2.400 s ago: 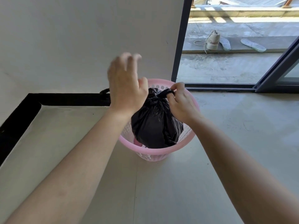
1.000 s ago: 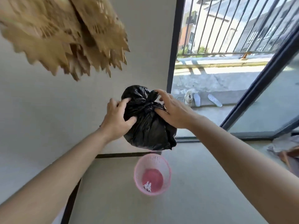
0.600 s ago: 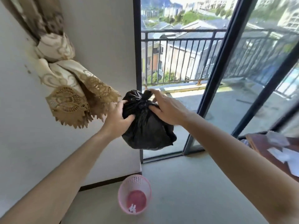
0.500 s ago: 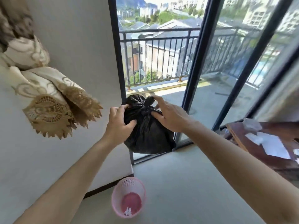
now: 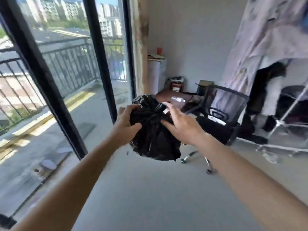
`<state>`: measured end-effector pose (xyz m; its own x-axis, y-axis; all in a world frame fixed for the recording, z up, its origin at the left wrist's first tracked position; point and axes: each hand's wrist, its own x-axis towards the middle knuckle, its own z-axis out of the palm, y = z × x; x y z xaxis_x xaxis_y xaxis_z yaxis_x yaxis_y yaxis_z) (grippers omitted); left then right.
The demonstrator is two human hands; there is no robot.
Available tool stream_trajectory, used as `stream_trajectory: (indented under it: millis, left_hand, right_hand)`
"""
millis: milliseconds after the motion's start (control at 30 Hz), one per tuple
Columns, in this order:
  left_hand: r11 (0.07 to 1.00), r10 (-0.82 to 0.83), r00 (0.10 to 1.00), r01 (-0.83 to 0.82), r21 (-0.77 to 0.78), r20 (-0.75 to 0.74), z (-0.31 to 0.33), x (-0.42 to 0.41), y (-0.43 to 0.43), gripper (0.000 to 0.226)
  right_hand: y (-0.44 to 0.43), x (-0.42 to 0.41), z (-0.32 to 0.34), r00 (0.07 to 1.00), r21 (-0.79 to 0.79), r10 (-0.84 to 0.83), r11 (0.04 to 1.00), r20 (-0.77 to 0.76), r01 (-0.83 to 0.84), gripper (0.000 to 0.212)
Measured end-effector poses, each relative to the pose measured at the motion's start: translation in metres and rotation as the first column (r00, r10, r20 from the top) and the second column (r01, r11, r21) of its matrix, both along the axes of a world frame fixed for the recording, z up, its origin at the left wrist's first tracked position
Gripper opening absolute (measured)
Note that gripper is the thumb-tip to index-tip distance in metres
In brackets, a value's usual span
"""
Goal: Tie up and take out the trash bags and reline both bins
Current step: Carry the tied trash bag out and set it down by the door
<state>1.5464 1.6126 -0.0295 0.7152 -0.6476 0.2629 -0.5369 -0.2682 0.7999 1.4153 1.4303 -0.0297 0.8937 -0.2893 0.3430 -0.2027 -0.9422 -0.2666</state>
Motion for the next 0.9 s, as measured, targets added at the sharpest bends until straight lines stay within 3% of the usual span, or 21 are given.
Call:
stream_trajectory:
  millis: [167,267,500,633,900]
  left_hand:
    - [0.961,-0.276,0.961,0.275,0.036,0.024,-0.004,-0.090,-0.169,0.064]
    - [0.924,-0.380,0.921,0.375,0.069,0.089,-0.016,-0.157,-0.271,0.068]
    - [0.790,-0.612,0.788,0.607,0.080,0.068,-0.017,-0.311,-0.463,0.078]
    - [0.697,-0.717,0.693,0.712,0.083,0.073,-0.003,-0.369,-0.549,0.081]
    - [0.551,-0.833,0.533,0.823,0.136,0.148,-0.019,-0.459,-0.747,0.062]
  right_hand:
    - [-0.126,-0.133,-0.019,0.970,0.004,-0.236,0.972,0.060,0.237,0.063]
    - [-0.205,-0.218,-0.029,0.931,0.017,-0.362,0.932,0.055,0.361,0.062]
    - [-0.354,-0.393,-0.020,0.840,0.034,-0.543,0.839,0.010,0.542,0.061]
    - [-0.419,-0.461,-0.010,0.790,0.049,-0.613,0.790,0.027,0.611,0.061]
    - [-0.569,-0.555,-0.021,0.648,0.035,-0.761,0.648,-0.026,0.761,0.060]
